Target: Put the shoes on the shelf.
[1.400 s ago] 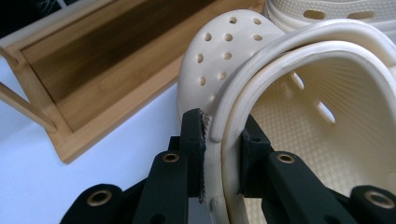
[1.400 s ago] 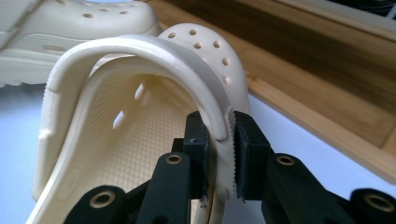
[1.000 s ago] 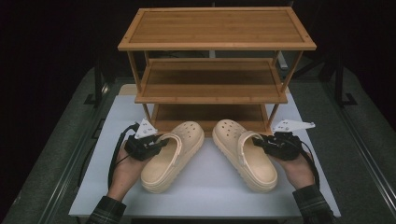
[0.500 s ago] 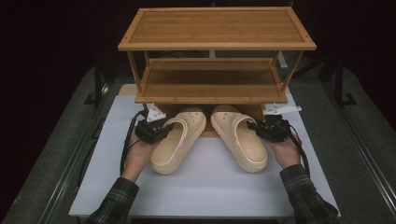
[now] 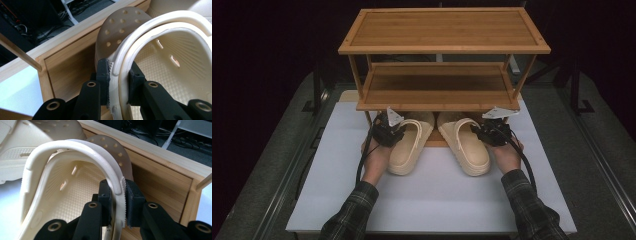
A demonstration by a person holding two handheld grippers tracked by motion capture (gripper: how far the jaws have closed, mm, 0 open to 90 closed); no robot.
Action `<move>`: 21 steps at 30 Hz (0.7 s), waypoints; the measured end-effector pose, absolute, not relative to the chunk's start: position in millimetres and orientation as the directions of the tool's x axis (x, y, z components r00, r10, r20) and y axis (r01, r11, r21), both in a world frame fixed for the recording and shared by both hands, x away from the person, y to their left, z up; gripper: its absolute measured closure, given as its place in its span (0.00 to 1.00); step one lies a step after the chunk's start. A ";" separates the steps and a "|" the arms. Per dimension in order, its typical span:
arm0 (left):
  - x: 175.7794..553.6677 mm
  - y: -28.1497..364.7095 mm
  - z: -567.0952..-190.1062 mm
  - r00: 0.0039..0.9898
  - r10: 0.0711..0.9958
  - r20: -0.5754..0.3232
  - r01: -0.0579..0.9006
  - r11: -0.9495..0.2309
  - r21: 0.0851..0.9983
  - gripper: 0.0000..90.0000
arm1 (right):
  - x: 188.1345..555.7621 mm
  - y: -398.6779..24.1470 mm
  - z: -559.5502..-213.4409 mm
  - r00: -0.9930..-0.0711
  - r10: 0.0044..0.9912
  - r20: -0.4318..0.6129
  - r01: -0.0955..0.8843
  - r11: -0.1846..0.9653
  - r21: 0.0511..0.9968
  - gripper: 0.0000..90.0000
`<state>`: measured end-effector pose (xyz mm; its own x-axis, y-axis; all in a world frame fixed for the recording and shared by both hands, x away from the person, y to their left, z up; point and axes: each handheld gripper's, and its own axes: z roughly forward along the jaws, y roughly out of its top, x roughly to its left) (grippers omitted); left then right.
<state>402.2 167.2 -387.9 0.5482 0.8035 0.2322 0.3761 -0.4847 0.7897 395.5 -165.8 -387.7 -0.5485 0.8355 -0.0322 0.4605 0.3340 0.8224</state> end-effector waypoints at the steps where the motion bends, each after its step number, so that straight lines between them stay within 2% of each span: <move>1: 402.7 166.1 -388.4 0.547 0.804 0.232 0.377 -0.484 0.790 0.84 | 396.7 -165.0 -388.8 -0.548 0.836 -0.032 0.460 0.333 0.823 0.85; 11: 403.7 156.6 -395.1 0.551 0.790 0.269 0.377 -0.523 0.764 0.83 | 400.6 -156.3 -396.3 -0.530 0.847 -0.036 0.476 0.333 0.814 0.85; 14: 403.5 160.3 -395.5 0.562 0.796 0.224 0.382 -0.490 0.783 0.77 | 400.5 -155.7 -396.6 -0.531 0.847 -0.036 0.477 0.333 0.814 0.83; 15: 403.6 162.7 -394.5 0.563 0.802 0.201 0.390 -0.472 0.791 0.72 | 400.2 -155.9 -396.6 -0.531 0.846 -0.035 0.479 0.335 0.812 0.81; 16: 403.4 164.3 -393.8 0.565 0.804 0.187 0.395 -0.462 0.794 0.65 | 399.1 -158.1 -396.0 -0.538 0.843 -0.010 0.487 0.320 0.812 0.71; 17: 402.8 167.4 -392.3 0.571 0.802 0.177 0.397 -0.459 0.795 0.65 | 399.1 -158.1 -396.0 -0.538 0.843 -0.010 0.487 0.320 0.812 0.71; 18: 401.3 169.8 -391.2 0.573 0.804 0.161 0.399 -0.445 0.802 0.58 | 397.4 -161.2 -393.7 -0.546 0.838 0.008 0.493 0.313 0.812 0.62; 19: 399.9 173.9 -389.2 0.585 0.797 0.153 0.400 -0.447 0.800 0.58 | 397.4 -161.2 -393.7 -0.546 0.838 0.008 0.493 0.313 0.812 0.62; 20: 398.0 178.4 -387.0 0.601 0.787 0.141 0.404 -0.451 0.796 0.50 | 393.7 -165.8 -389.6 -0.554 0.832 0.033 0.498 0.300 0.814 0.54; 21: 395.5 182.1 -385.6 0.609 0.785 0.117 0.409 -0.437 0.801 0.50 | 393.7 -165.8 -389.6 -0.554 0.832 0.033 0.498 0.300 0.814 0.54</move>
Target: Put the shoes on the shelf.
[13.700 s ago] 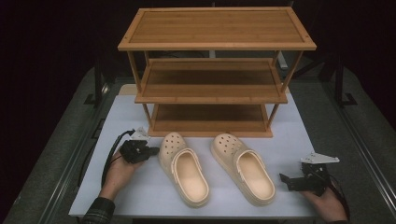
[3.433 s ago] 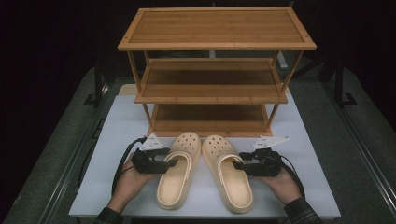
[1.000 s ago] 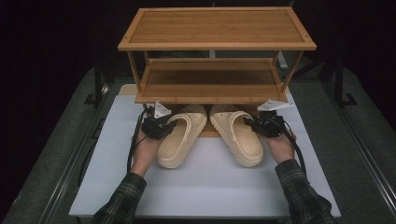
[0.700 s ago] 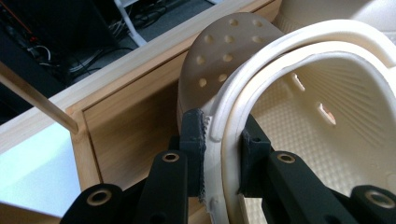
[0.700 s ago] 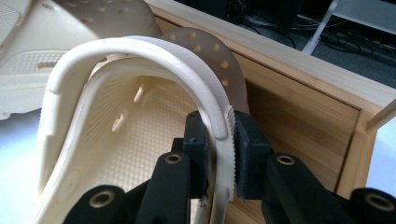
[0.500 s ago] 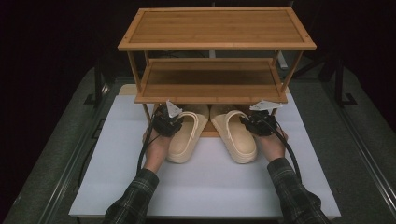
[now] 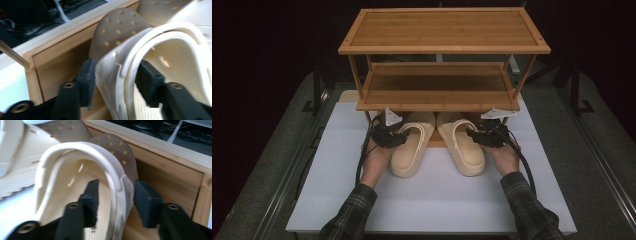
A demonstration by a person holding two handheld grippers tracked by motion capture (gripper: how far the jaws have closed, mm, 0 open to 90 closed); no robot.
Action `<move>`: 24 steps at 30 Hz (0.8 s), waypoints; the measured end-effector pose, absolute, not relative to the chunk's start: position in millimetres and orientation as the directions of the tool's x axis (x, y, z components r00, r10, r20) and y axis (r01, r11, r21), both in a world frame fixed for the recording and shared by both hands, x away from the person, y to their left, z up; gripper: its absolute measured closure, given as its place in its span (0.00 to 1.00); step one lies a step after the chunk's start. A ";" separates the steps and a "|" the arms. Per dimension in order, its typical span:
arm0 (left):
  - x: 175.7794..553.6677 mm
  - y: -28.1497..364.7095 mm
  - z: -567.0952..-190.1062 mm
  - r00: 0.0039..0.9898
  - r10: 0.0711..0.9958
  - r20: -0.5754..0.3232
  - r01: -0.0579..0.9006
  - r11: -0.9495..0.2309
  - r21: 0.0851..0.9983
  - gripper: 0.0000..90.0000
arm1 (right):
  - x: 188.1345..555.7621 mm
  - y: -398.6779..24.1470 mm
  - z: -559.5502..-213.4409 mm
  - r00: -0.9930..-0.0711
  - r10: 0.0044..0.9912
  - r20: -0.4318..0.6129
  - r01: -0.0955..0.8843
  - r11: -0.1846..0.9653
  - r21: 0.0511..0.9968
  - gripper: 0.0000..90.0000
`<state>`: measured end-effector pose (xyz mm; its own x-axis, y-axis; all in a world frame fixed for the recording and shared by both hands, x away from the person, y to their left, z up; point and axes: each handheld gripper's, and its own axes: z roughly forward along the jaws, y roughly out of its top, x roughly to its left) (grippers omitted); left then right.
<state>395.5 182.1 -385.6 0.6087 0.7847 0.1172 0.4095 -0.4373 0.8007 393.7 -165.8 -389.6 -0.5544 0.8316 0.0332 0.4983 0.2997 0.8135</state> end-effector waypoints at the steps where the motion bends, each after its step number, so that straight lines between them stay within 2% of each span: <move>1: 392.6 186.8 -384.1 0.621 0.778 0.096 0.413 -0.428 0.804 0.46 | 391.5 -169.0 -387.4 -0.562 0.825 0.054 0.503 0.289 0.815 0.50; 2: 389.7 191.8 -382.9 0.634 0.770 0.074 0.413 -0.417 0.810 0.42 | 388.5 -172.2 -385.0 -0.564 0.822 0.076 0.512 0.276 0.813 0.47; 3: 384.8 201.7 -380.5 0.657 0.753 0.038 0.422 -0.409 0.809 0.35 | 382.2 -179.0 -381.0 -0.577 0.811 0.099 0.519 0.270 0.811 0.41; 6: 379.2 210.7 -379.0 0.680 0.733 -0.001 0.439 -0.406 0.802 0.22 | 373.1 -185.9 -378.1 -0.583 0.805 0.113 0.515 0.258 0.817 0.36; 10: 361.6 223.8 -382.0 0.721 0.692 -0.037 0.435 -0.411 0.801 0.14 | 351.2 -202.3 -382.5 -0.596 0.789 0.151 0.533 0.247 0.809 0.20; 11: 353.1 228.7 -385.4 0.732 0.679 -0.052 0.442 -0.416 0.794 0.09 | 347.7 -205.4 -384.5 -0.598 0.787 0.153 0.536 0.250 0.806 0.16; 14: 344.6 232.6 -390.8 0.743 0.667 -0.058 0.443 -0.424 0.790 0.01 | 340.5 -211.2 -388.7 -0.609 0.774 0.173 0.545 0.249 0.801 0.13; 15: 336.6 235.1 -397.7 0.749 0.660 -0.062 0.452 -0.439 0.776 0.00 | 333.3 -216.1 -392.8 -0.624 0.758 0.189 0.550 0.255 0.795 0.08; 19: 327.5 237.4 -409.3 0.761 0.645 -0.064 0.450 -0.456 0.768 0.00 | 324.9 -219.3 -402.8 -0.638 0.746 0.192 0.561 0.278 0.780 0.03; 24: 327.0 232.5 -424.6 0.786 0.618 -0.025 0.427 -0.513 0.745 0.00 | 321.2 -217.5 -423.3 -0.663 0.719 0.206 0.581 0.320 0.748 0.03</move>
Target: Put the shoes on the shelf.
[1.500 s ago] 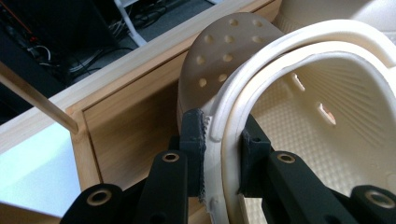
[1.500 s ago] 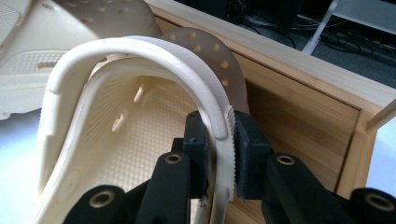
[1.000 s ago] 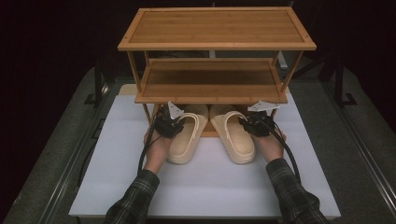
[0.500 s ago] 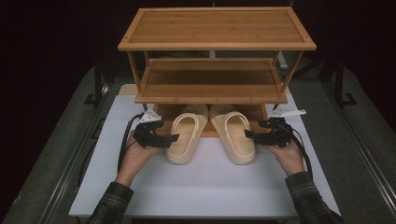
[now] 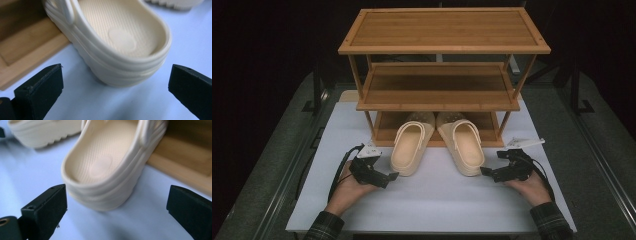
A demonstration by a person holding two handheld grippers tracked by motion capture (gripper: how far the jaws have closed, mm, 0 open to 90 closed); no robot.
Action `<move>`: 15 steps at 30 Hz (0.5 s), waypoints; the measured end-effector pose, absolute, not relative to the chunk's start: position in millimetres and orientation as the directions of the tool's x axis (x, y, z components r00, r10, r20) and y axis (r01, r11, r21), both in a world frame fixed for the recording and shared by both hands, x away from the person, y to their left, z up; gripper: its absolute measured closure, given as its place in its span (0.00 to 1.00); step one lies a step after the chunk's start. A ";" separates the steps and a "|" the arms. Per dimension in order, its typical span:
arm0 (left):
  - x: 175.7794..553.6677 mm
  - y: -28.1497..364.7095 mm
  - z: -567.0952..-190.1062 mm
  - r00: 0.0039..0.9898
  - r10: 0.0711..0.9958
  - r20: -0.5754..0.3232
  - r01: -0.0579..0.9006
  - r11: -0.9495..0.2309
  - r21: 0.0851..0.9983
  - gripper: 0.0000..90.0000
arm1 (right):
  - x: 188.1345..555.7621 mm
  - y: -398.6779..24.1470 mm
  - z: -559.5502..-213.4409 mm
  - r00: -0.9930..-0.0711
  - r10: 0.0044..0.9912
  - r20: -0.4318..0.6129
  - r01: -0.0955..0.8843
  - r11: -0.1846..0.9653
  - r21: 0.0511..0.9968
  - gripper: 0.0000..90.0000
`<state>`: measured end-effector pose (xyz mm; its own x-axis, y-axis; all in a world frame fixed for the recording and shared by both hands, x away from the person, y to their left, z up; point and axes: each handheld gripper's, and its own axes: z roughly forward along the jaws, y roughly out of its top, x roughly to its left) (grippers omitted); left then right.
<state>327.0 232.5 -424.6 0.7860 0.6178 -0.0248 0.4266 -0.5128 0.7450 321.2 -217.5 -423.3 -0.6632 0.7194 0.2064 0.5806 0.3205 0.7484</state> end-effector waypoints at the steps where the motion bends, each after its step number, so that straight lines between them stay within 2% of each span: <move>1: 327.9 230.9 -426.6 0.790 0.613 -0.029 0.425 -0.512 0.747 0.00 | 322.9 -213.4 -427.9 -0.680 0.704 0.203 0.574 0.339 0.746 0.03; 5: 333.0 225.0 -435.7 0.813 0.582 -0.018 0.406 -0.546 0.733 0.00 | 325.3 -206.3 -432.7 -0.709 0.674 0.209 0.563 0.361 0.744 0.03; 15: 337.5 208.0 -441.8 0.814 0.580 0.015 0.395 -0.573 0.718 0.00 | 333.0 -192.5 -441.2 -0.730 0.654 0.198 0.556 0.401 0.728 0.03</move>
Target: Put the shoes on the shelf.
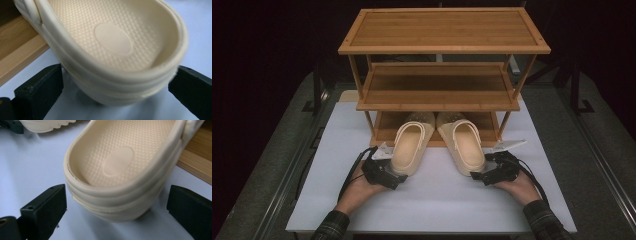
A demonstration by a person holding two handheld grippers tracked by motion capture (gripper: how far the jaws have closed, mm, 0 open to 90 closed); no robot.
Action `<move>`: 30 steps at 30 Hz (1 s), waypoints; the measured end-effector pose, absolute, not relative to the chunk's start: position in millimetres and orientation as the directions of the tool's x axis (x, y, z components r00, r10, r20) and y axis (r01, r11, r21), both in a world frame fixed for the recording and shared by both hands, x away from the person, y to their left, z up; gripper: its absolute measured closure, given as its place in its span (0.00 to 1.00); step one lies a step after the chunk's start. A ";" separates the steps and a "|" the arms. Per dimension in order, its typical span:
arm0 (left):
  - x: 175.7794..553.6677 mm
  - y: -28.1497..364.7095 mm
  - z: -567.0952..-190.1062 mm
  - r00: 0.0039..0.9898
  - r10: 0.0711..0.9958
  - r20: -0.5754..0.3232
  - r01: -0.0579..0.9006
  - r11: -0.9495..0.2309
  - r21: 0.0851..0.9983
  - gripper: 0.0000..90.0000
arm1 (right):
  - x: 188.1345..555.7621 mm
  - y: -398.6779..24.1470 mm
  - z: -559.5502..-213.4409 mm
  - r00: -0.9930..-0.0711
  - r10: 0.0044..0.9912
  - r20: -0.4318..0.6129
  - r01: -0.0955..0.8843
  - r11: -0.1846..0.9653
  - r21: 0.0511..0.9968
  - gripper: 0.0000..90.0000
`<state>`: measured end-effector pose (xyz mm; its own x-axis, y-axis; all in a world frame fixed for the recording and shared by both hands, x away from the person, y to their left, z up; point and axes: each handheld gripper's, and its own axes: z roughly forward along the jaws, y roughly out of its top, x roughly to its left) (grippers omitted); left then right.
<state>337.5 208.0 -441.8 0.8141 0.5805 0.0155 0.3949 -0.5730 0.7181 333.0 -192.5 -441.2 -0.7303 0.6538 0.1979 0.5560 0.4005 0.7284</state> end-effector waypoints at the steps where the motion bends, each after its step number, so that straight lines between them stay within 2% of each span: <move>1: 337.5 208.0 -441.8 0.814 0.580 0.015 0.395 -0.573 0.718 0.00 | 333.0 -192.5 -441.2 -0.730 0.654 0.198 0.556 0.401 0.728 0.03; 11: 345.4 199.8 -439.3 0.802 0.596 -0.030 0.419 -0.527 0.739 0.00 | 336.0 -182.8 -441.6 -0.740 0.648 0.180 0.545 0.422 0.725 0.05; 16: 352.9 180.7 -439.6 0.804 0.593 -0.044 0.425 -0.521 0.741 0.00 | 345.8 -170.2 -438.8 -0.737 0.654 0.172 0.543 0.421 0.726 0.06; 30: 370.9 151.4 -439.5 0.804 0.594 -0.027 0.415 -0.527 0.742 0.00 | 366.7 -138.5 -436.3 -0.740 0.659 0.131 0.520 0.438 0.733 0.06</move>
